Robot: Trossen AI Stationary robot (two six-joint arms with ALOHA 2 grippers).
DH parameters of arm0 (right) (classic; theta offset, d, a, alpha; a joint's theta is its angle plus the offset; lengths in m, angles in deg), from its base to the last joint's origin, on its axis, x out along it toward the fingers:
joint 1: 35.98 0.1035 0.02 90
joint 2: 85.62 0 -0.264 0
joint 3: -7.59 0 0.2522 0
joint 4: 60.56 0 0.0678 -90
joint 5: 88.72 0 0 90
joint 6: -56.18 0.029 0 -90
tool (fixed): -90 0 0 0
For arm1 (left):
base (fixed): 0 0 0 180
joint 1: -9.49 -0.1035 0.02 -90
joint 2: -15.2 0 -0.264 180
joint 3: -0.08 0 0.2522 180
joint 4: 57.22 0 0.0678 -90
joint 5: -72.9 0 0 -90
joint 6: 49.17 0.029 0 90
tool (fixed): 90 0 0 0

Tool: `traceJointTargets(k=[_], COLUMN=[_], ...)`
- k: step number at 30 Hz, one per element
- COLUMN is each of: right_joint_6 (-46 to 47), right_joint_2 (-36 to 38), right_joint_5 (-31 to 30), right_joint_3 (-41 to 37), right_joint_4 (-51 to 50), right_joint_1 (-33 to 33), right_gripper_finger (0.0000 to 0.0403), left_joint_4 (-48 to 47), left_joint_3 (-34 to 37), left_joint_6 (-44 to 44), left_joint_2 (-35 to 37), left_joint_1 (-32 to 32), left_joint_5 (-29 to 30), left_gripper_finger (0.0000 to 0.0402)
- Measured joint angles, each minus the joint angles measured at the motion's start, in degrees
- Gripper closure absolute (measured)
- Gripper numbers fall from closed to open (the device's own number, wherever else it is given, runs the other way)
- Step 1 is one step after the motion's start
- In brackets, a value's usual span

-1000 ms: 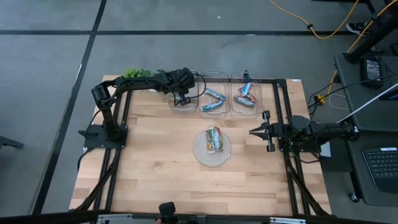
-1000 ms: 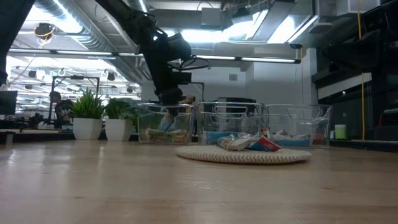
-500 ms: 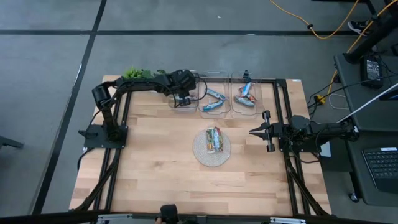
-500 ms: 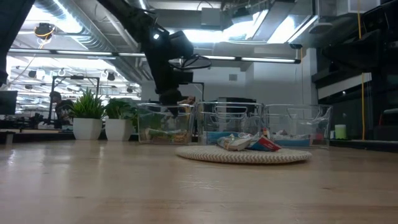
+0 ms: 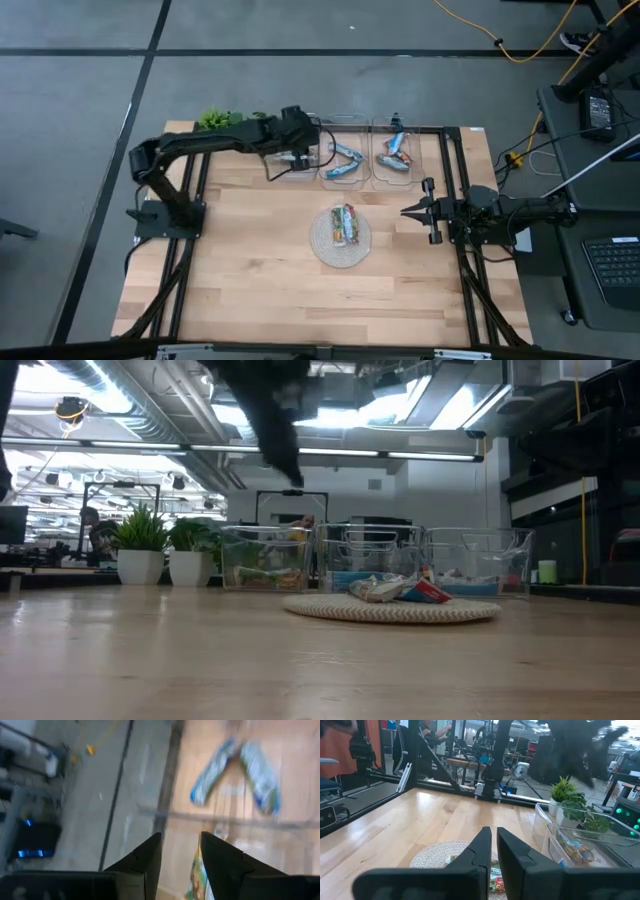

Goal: Pick and place Granola Bars by type
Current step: Put the yellow granola bar into the left transparent bin

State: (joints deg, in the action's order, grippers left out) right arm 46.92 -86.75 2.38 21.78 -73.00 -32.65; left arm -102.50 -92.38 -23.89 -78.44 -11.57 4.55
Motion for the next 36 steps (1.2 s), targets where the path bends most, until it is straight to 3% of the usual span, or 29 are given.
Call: traceJointTargets(k=[4, 11, 17, 25, 36], right_joint_6=[0.0, 0.0, 0.0, 0.0, 0.0], right_joint_2=[0.0, 0.0, 0.0, 0.0, 0.0], right_joint_5=[0.0, 0.0, 0.0, 0.0, 0.0], right_joint_3=[0.0, 0.0, 0.0, 0.0, 0.0], right_joint_4=[0.0, 0.0, 0.0, 0.0, 0.0], right_joint_1=[0.0, 0.0, 0.0, 0.0, 0.0], right_gripper_finger=[0.0369, 0.0369, 0.0369, 0.0369, 0.0369], left_joint_4=[0.1, -0.1, 0.9, 0.4, 1.1], left_joint_3=[-0.1, 0.9, 0.9, 1.0, 1.0], left_joint_6=[0.0, 0.0, -1.1, 3.9, 7.0], left_joint_2=[6.0, 12.4, 12.6, 12.6, 10.0], left_joint_1=[3.4, 10.0, 14.8, 20.7, 27.5], left_joint_5=[-0.6, -7.5, -8.5, -20.1, -20.9], left_gripper_finger=[0.0274, 0.0282, 0.0286, 0.0286, 0.0284])
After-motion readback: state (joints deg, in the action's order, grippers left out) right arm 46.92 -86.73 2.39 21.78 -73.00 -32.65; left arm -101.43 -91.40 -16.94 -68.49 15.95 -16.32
